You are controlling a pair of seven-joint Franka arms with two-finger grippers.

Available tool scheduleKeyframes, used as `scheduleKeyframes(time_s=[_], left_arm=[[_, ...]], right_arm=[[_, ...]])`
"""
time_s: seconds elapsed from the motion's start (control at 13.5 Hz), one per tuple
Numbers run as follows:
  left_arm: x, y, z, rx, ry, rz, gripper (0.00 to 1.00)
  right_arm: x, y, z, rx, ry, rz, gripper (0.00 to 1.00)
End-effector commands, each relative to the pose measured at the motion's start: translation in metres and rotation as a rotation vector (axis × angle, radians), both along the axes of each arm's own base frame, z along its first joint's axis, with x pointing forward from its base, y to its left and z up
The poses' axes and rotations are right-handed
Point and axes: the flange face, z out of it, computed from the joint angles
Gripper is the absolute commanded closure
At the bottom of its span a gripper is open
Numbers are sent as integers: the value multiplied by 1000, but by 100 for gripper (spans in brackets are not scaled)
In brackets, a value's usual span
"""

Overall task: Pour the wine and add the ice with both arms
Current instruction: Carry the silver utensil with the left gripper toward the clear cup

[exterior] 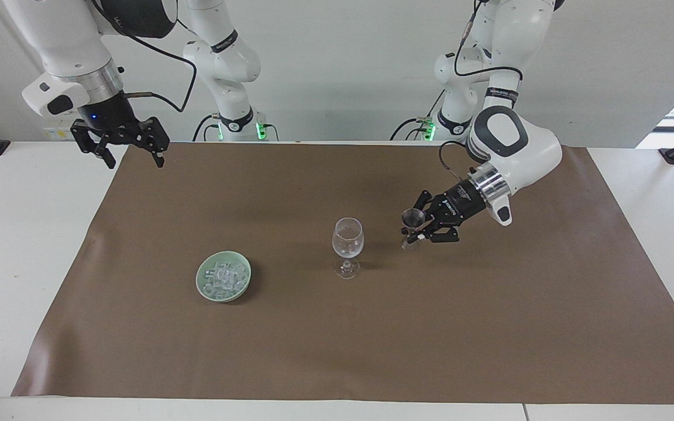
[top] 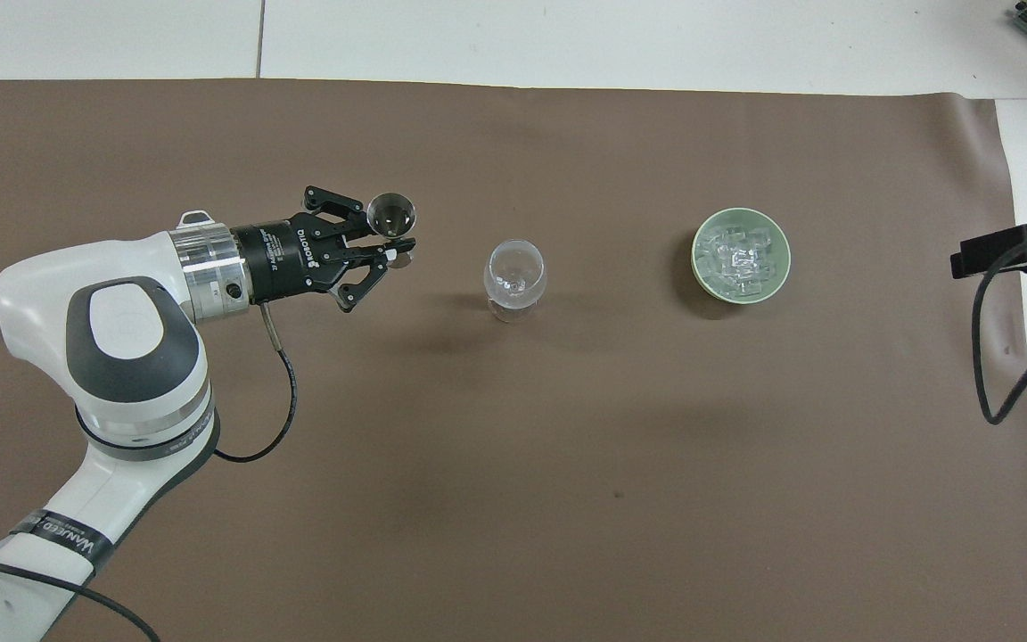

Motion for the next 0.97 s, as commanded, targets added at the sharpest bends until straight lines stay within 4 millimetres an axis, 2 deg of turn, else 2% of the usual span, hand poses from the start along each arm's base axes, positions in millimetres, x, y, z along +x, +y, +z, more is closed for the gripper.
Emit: scheduleKeyframes(time_s=[0.0, 0.22, 0.59, 0.89], left_arm=[[-15, -15, 6, 16, -4, 30, 100], [-23, -33, 5, 43, -21, 40, 100], [-24, -44, 5, 56, -34, 77, 100], [-30, -67, 6, 81, -59, 117, 100]], right_arm=[[-4, 0, -1, 11, 8, 17, 0], [-4, 1, -1, 11, 8, 19, 0], [-4, 0, -1, 11, 10, 17, 0], [-4, 0, -1, 11, 10, 17, 0]])
